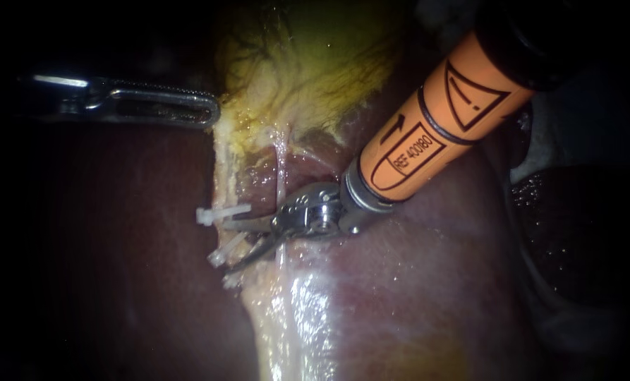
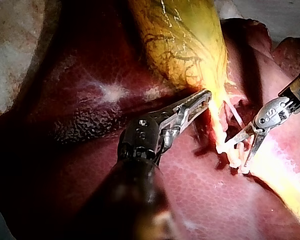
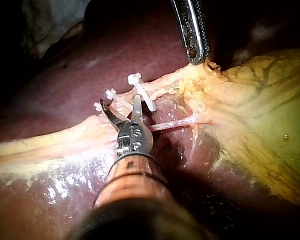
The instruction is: Go to the cutting position left tube
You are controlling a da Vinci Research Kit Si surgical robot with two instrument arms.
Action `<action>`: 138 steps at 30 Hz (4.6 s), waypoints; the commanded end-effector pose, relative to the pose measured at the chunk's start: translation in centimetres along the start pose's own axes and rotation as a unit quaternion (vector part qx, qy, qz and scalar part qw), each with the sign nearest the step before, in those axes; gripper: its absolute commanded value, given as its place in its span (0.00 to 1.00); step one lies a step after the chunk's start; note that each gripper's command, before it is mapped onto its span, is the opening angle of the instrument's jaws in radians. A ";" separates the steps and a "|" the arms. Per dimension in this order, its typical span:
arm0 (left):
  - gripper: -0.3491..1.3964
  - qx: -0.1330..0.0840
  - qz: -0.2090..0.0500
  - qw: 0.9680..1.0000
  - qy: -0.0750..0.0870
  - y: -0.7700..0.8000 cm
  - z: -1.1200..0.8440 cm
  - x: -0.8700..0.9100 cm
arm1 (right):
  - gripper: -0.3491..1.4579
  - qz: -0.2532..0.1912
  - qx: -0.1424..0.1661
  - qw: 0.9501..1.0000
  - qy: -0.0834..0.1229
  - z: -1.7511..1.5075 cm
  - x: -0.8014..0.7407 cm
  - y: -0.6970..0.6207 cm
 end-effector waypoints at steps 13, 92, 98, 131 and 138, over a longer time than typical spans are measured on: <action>0.00 0.000 0.000 1.000 0.000 0.00 0.00 0.00 | 0.78 0.004 0.014 1.000 0.003 -0.53 0.07 -0.12; 0.00 0.000 0.000 1.000 0.000 0.03 0.02 0.00 | 0.81 0.144 0.221 0.960 0.095 -0.48 -0.54 0.57; 0.00 0.000 0.000 1.000 0.000 0.03 0.02 0.00 | 0.82 0.152 0.251 0.950 0.102 -0.39 -0.45 0.58; 0.00 0.001 0.000 1.000 0.000 0.04 0.00 0.00 | 0.66 0.007 0.287 0.928 0.236 0.02 0.21 0.21; 0.00 0.001 0.000 1.000 0.000 0.04 0.00 0.00 | 0.65 0.011 0.280 0.927 0.248 -0.14 0.41 0.15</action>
